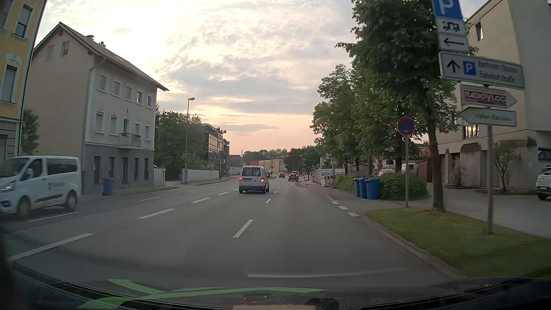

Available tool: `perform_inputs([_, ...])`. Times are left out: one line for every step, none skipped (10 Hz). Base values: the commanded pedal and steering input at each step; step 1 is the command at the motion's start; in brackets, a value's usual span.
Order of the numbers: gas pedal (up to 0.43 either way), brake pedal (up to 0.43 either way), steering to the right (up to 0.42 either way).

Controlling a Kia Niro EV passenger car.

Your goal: Follow the waypoints while adhering to traffic rules and regulations

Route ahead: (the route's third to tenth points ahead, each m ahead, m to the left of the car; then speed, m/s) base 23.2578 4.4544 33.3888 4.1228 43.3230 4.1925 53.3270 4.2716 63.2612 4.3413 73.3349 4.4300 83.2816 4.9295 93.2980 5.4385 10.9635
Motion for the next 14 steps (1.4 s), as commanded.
perform_inputs([0.0, 0.0, -0.004])
perform_inputs([0.0, 0.0, -0.005])
perform_inputs([0.0, 0.0, -0.005])
perform_inputs([0.0, 0.0, -0.005])
perform_inputs([0.0, 0.0, -0.005])
perform_inputs([0.0, 0.0, -0.005])
perform_inputs([0.0, 0.0, -0.005])
perform_inputs([0.0, 0.0, -0.004])
perform_inputs([0.0, 0.0, -0.004])
perform_inputs([0.0, 0.0, -0.005])
perform_inputs([0.0, 0.0, -0.005])
perform_inputs([0.0, 0.0, -0.005])
perform_inputs([0.0, 0.0, -0.004])
perform_inputs([0.0, 0.012, -0.004])
